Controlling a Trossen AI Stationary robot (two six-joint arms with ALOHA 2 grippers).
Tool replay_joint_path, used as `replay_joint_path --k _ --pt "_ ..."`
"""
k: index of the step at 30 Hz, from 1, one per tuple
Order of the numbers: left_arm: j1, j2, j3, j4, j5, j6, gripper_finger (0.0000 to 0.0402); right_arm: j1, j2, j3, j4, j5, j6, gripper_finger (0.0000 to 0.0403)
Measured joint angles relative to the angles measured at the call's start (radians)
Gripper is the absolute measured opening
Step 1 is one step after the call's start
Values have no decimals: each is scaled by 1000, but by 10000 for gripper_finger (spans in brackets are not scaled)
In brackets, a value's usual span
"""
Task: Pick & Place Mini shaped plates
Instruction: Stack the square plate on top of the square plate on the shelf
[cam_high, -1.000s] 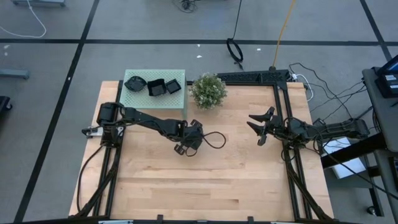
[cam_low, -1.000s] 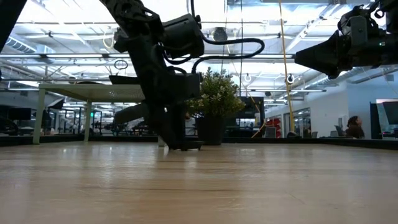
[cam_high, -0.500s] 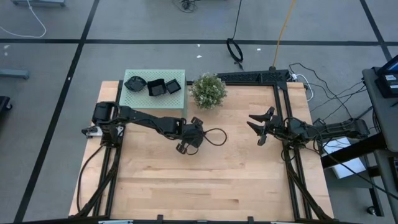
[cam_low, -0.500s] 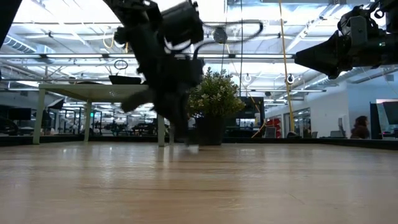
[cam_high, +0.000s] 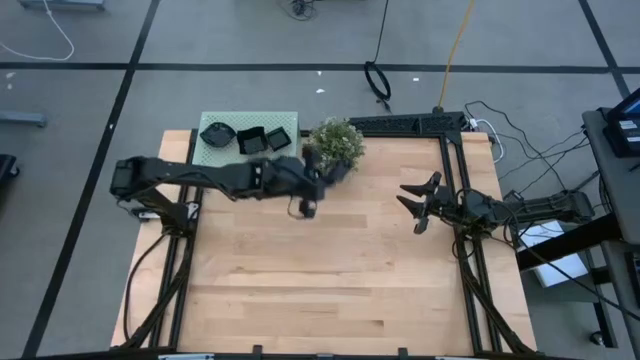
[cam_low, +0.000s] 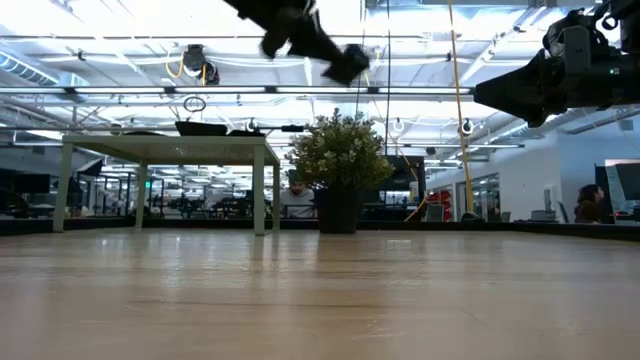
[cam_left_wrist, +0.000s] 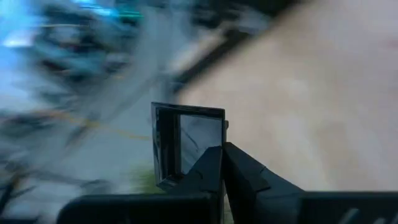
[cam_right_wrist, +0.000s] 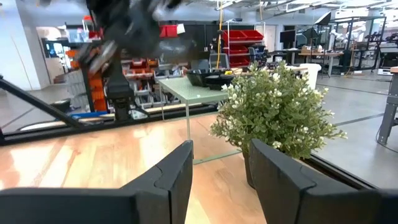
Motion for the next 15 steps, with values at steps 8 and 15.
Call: replay_joint_path --k 8,15 --pt "94 -88 0 42 -322 -17 15 0 9 0 1 0 0 144" --pt "198 -110 -1 -135 -456 -229 4 0 12 0 0 0 0 144"
